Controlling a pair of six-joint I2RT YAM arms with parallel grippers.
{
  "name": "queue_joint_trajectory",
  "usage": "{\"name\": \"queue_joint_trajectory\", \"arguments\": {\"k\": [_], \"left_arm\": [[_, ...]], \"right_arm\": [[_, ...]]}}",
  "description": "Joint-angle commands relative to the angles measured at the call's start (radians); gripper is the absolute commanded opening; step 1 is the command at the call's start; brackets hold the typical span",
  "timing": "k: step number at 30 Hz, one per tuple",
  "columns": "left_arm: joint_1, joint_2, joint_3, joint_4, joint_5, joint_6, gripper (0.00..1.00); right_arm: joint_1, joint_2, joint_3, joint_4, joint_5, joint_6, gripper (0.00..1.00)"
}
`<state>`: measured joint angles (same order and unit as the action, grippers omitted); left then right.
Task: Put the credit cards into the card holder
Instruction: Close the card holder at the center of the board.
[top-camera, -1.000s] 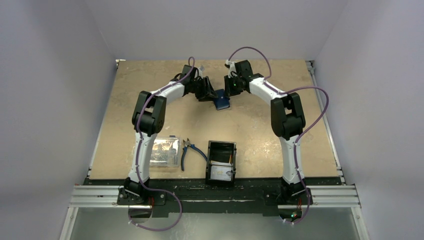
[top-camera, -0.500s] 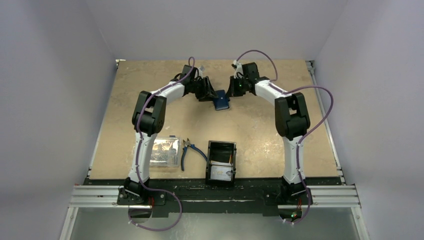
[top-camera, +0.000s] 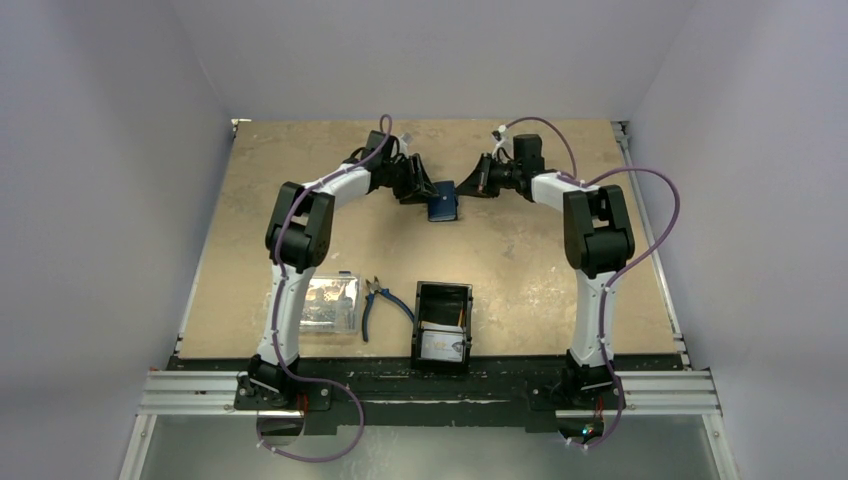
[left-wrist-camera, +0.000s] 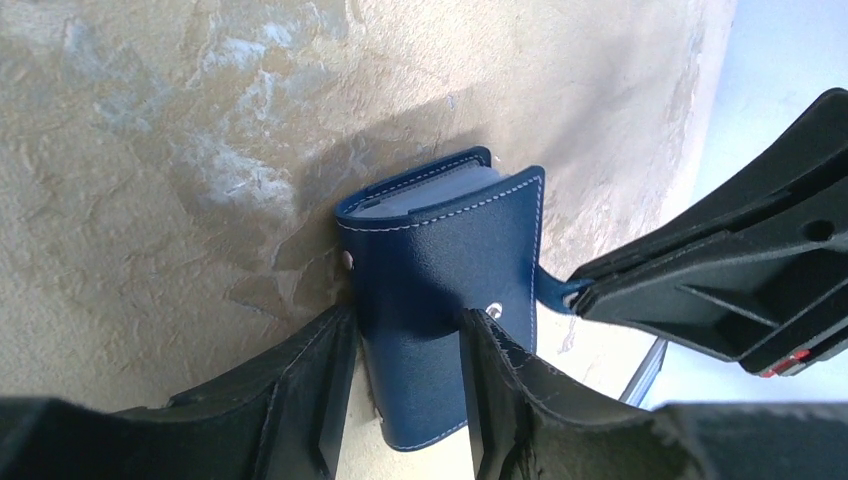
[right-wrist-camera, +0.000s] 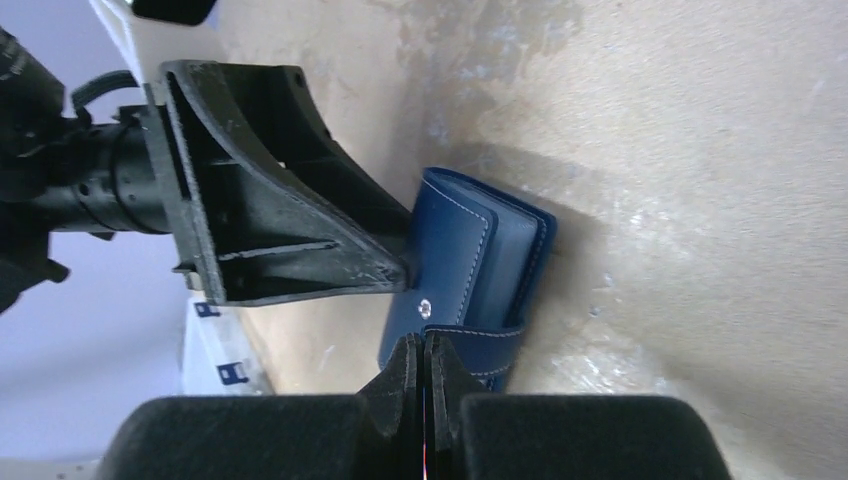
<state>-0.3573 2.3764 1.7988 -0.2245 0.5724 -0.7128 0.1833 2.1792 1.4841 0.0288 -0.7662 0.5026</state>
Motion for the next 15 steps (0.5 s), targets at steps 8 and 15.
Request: {"name": "queue_joint_trajectory", "arguments": {"k": [8, 15], "left_arm": [[-0.039, 0.015, -0.002, 0.009, 0.003, 0.012, 0.42], [-0.040, 0.010, -0.005, 0.021, 0.012, -0.001, 0.42]], "right_arm": [[0.009, -0.014, -0.031, 0.153, -0.062, 0.169, 0.00], [0.039, 0.008, 0.066, -0.057, 0.056, 0.018, 0.00]]}}
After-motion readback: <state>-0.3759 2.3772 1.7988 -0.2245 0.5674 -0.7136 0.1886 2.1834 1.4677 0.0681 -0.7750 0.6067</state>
